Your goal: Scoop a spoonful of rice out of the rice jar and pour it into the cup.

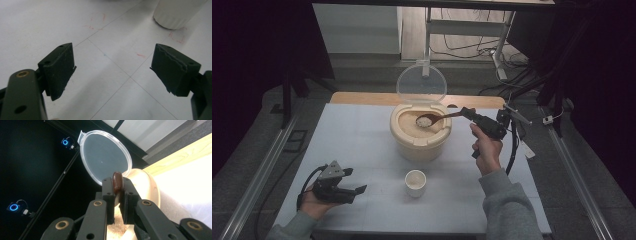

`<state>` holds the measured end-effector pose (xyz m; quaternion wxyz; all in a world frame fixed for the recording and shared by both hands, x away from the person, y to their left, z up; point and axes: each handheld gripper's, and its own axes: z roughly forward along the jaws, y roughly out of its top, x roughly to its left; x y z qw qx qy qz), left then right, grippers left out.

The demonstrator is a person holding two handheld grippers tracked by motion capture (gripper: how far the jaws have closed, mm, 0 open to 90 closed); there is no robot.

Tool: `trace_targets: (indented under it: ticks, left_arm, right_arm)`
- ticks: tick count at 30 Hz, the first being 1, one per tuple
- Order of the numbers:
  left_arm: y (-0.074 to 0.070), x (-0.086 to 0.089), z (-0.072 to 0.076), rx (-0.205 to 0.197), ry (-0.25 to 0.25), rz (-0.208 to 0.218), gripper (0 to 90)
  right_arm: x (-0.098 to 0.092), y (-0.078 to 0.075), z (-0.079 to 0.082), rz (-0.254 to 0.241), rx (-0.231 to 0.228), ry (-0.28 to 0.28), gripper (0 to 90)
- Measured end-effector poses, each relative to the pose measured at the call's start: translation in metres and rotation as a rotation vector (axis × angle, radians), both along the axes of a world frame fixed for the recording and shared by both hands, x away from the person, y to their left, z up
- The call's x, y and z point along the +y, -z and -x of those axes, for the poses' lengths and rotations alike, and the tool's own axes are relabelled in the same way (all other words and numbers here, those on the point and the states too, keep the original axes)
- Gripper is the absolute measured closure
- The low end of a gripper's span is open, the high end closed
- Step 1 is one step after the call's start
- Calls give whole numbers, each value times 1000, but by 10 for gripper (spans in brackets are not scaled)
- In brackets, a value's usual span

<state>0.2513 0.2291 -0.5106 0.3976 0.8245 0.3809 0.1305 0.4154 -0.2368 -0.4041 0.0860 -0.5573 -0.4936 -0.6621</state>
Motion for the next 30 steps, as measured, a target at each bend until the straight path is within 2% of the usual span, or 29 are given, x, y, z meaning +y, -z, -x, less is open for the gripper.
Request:
trace_targets:
  ticks: [15,24,30]
  left_arm:
    - [1,1,-1,3,-4,-3,184]
    - [1,1,-1,6,-6,0,184]
    - [1,1,-1,6,-5,-2,184]
  right_arm:
    - [-6,-2,10,-39,-9,-48,831]
    - [-8,-6,31,-44,-11,-102,831]
    - [-10,0,46,-32,-5,-145,831]
